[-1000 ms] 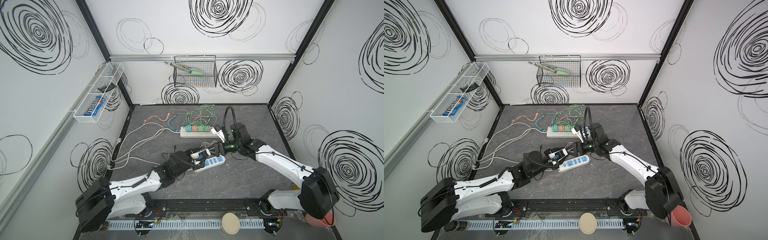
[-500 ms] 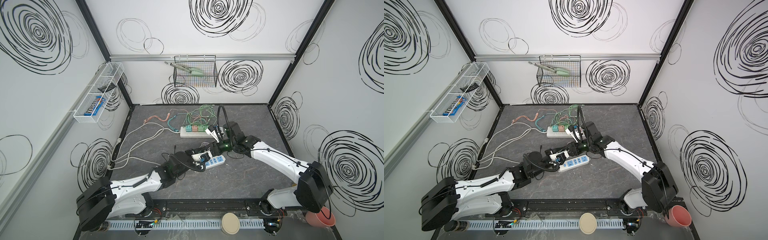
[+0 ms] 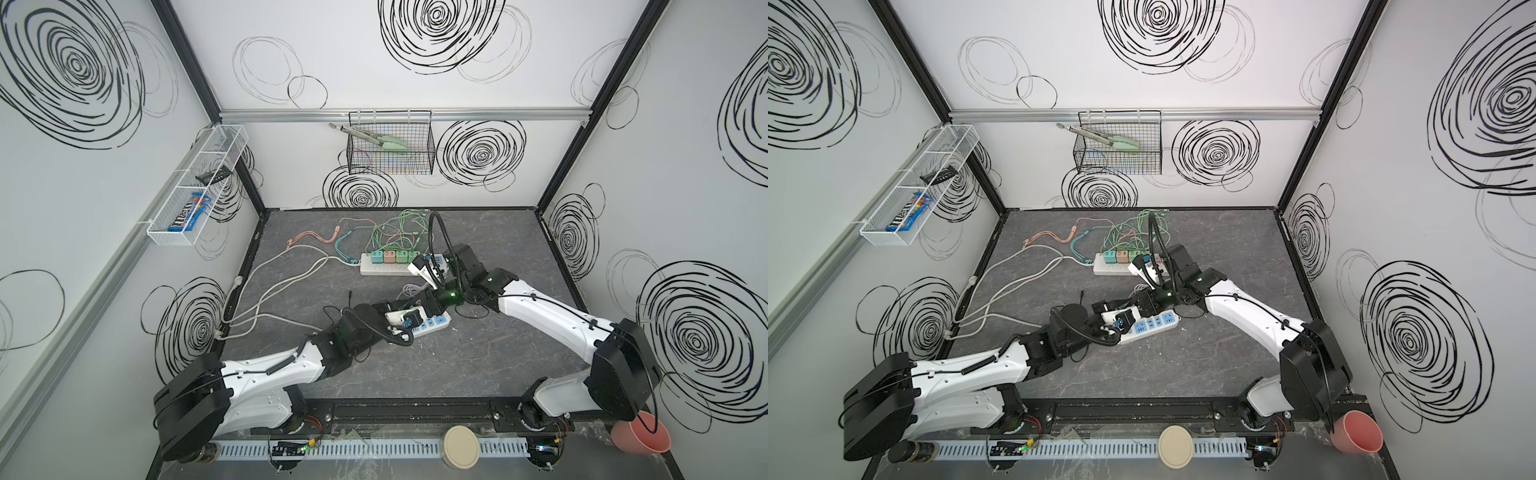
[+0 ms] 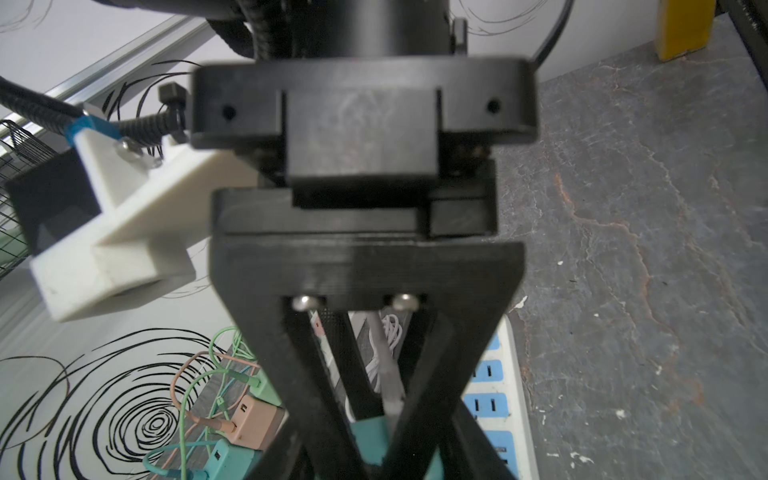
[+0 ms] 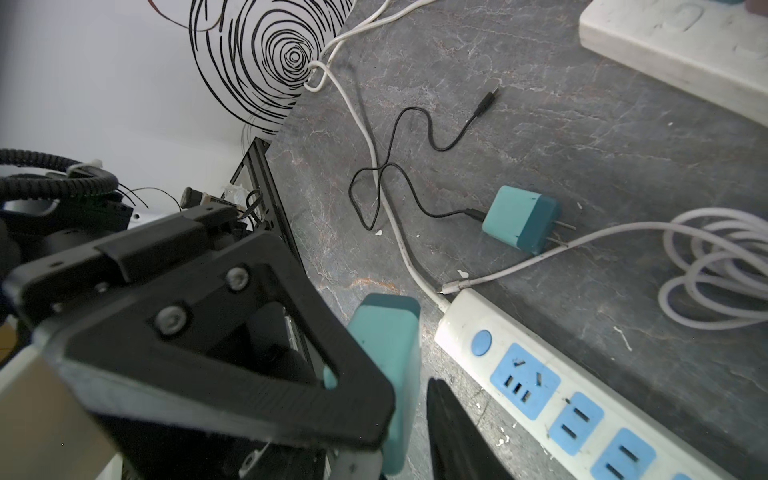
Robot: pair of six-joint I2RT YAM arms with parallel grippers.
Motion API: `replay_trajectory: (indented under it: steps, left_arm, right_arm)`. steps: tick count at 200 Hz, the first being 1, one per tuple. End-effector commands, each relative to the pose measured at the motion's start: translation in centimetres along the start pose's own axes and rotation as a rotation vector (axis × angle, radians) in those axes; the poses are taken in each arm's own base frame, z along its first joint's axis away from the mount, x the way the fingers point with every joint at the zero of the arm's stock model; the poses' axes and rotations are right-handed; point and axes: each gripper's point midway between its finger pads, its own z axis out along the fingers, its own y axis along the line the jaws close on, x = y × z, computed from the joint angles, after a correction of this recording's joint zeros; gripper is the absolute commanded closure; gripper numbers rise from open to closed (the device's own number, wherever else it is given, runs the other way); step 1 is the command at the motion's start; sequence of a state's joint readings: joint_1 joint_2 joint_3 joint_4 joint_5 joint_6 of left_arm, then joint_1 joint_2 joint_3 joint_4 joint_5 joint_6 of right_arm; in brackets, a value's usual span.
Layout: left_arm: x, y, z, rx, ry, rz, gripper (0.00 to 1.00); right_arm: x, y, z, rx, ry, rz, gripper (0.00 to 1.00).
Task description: Insert the plug
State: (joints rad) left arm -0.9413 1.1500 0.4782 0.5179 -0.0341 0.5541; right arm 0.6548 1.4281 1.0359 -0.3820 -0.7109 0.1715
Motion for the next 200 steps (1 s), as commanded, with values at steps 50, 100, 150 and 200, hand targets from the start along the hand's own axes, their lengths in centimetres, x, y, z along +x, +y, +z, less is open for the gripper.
replay_trajectory:
  steps: [50,100,150,200]
  left_arm:
    - [2.3,0.8,-2.7,-0.127,0.036,-0.431,0.04]
    - [7.0,-3.6,-2.6,-0.068,0.203,-0.462,0.04]
    - [9.7,-4.7,-0.3,-0.091,0.328,-0.419,0.04]
    - [13.4,-4.0,0.8,-0.157,0.512,-0.412,0.04]
  right_arm:
    - [-2.8,-6.8,-3.4,0.222,-0.089,-0.105,1.00]
    - [-3.4,-9.5,-3.6,0.289,-0.099,-0.120,1.00]
    - [-1.7,-9.7,-2.3,0.225,-0.066,0.062,1.00]
    - [2.2,-16.2,-3.6,0.346,-0.040,0.346,0.64]
